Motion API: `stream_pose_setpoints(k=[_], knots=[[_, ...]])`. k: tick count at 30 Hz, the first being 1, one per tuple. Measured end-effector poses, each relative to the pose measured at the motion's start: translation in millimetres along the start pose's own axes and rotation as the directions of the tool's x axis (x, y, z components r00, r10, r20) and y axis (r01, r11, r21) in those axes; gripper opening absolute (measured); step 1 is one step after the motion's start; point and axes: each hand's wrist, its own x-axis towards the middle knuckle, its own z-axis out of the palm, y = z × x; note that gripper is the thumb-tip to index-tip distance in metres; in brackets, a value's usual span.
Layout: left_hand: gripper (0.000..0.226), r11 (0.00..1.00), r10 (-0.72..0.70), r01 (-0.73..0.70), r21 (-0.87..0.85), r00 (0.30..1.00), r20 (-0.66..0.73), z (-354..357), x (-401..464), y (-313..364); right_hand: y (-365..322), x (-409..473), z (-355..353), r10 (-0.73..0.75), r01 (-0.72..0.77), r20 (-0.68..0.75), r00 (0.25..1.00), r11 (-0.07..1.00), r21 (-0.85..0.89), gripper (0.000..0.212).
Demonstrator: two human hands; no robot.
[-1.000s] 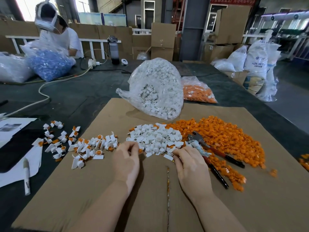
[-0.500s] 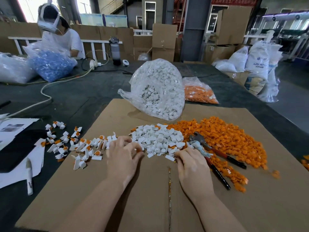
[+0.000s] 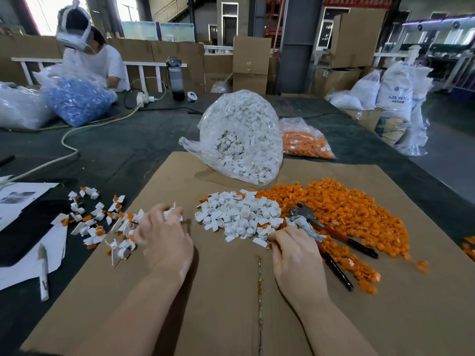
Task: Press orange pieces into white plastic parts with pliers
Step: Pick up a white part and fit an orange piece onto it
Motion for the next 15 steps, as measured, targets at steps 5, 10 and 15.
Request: stream_pose_setpoints(k=[5, 10, 15], knots=[[0.038, 0.924, 0.298, -0.328, 0.199, 0.940, 0.166, 10.1, -5.8, 8.3, -0.3, 0.0, -0.3, 0.008, -0.008, 0.004, 1.000, 1.000, -0.016, 0.021], [0.022, 0.918, 0.372, -0.386, 0.094, 0.917, 0.142, 9.7, -14.6, 14.9, -2.0, 0.2, -0.8, 0.028, -0.027, 0.011, 1.000, 0.997, -0.078, 0.023], [0.023, 0.913, 0.408, -0.400, -0.083, 0.901, 0.145, 16.1, -23.4, 28.4, -1.7, -0.6, -0.4, 0.031, -0.032, -0.009, 0.999, 0.992, -0.119, 0.025]])
